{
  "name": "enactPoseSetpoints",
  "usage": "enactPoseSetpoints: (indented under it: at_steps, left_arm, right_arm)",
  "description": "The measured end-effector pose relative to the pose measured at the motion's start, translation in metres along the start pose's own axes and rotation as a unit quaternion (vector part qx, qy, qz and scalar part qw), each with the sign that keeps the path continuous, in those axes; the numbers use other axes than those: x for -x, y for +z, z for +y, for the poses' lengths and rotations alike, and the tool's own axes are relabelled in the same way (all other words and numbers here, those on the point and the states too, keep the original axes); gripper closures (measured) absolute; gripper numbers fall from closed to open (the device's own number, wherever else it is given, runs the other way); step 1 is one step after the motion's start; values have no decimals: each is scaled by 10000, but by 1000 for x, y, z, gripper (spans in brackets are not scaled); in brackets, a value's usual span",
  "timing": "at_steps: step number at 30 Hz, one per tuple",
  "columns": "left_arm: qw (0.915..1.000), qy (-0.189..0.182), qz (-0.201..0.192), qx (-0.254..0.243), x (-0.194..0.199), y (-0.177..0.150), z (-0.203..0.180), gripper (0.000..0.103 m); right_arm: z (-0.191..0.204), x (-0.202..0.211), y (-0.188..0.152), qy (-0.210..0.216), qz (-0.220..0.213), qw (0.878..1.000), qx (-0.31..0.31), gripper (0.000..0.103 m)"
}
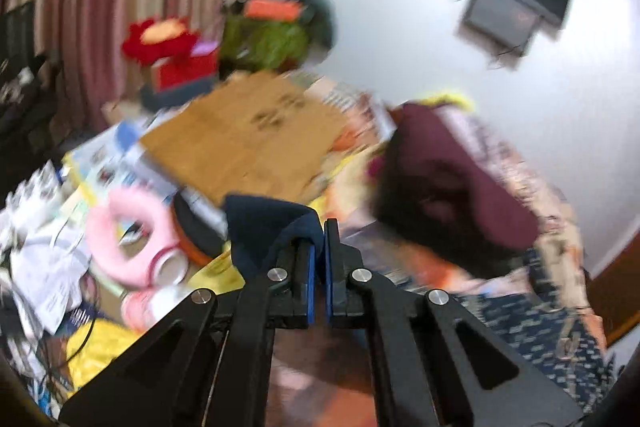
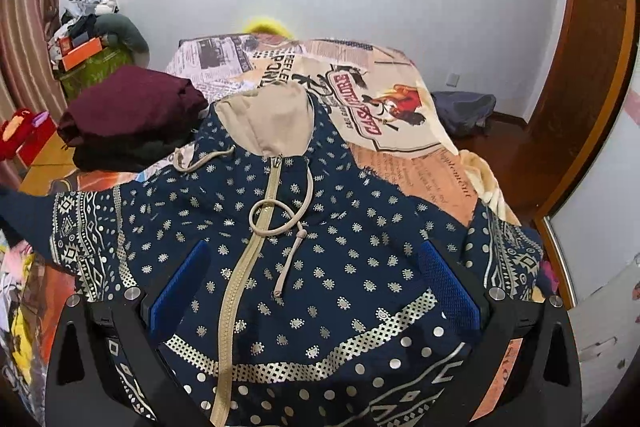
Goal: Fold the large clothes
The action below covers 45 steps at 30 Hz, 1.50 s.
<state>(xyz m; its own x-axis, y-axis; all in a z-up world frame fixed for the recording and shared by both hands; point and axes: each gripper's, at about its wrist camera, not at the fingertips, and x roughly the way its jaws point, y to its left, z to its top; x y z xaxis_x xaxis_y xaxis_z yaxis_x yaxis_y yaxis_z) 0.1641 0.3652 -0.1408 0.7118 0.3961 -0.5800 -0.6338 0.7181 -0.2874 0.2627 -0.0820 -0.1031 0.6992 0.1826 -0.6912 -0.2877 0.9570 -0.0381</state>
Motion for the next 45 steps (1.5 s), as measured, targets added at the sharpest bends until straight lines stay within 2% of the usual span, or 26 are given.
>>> enactPoseSetpoints:
  at_steps: [4,7,9,14,20,24,26,28,30,31,33,34,36,37,38,40,43,45]
  left_arm:
    - [9967,-681,-348,-277,33,24,-54,101]
    - [9911,-1212,-413,-364,49,31,-96,101]
    - [9854,-1605,-352,-448,56,32,-127,101]
    - [9740,-2093,-172,-854,69,17,-203,101]
    - [9516,-2634,445,-1522,66,-24,-286,101]
    - [9254,-2881,1455,-1986,39,-75,-320,101]
    - [9101,-2787,1972,-2347,21,-113,-334,101]
    - [8983,-2682,2303,-2608,12,-143,-343,101]
    - [8768,-2802,2768,-2760,3,-174,-345,101]
    - [8614,-2902,3037,-2855,0,-191,-346,101]
    - [8433,-2850,3253,-3191,3,-219,-349,99]
    - [8369,-2734,3253,-3451,7,-230,-349,95]
    - [8289,-2541,3104,-3899,16,-242,-349,87]
    - [8246,-2433,2983,-4146,23,-247,-347,79]
    - [8234,-2352,2873,-4291,28,-248,-344,69]
    - [8278,-2208,2666,-4416,37,-245,-336,55]
    - [8426,-2041,2321,-4409,49,-227,-314,49]
    - [8574,-1861,2157,-4286,51,-208,-296,45]
  right_arm:
    - [-5,5,-3,134,-38,9999,-60,0]
    - [-11,10,-5,211,-94,9996,-165,0]
    - [-17,12,-6,206,-130,9995,-212,0]
    - [-32,13,-7,252,-145,9993,-239,0]
    - [-51,15,-10,197,-194,9994,-228,0]
    - [-65,12,-16,183,-138,9993,-281,0]
    - [-70,9,-20,174,-75,9994,-284,0]
    - [-74,7,-24,157,3,9995,-279,0]
    - [-76,5,-29,140,74,9996,-253,0]
    - [-77,4,-31,120,105,9996,-234,0]
    - [-76,4,-35,110,152,9997,-173,0]
    - [-76,4,-37,111,177,9997,-134,0]
    - [-74,3,-39,149,223,9996,-73,0]
    - [-72,3,-40,177,250,9995,-51,0]
    - [-71,2,-40,187,251,9995,-36,0]
    - [-65,3,-39,165,198,9997,31,0]
    - [-55,3,-35,221,182,9995,165,0]
    - [-44,3,-30,295,169,9990,302,0]
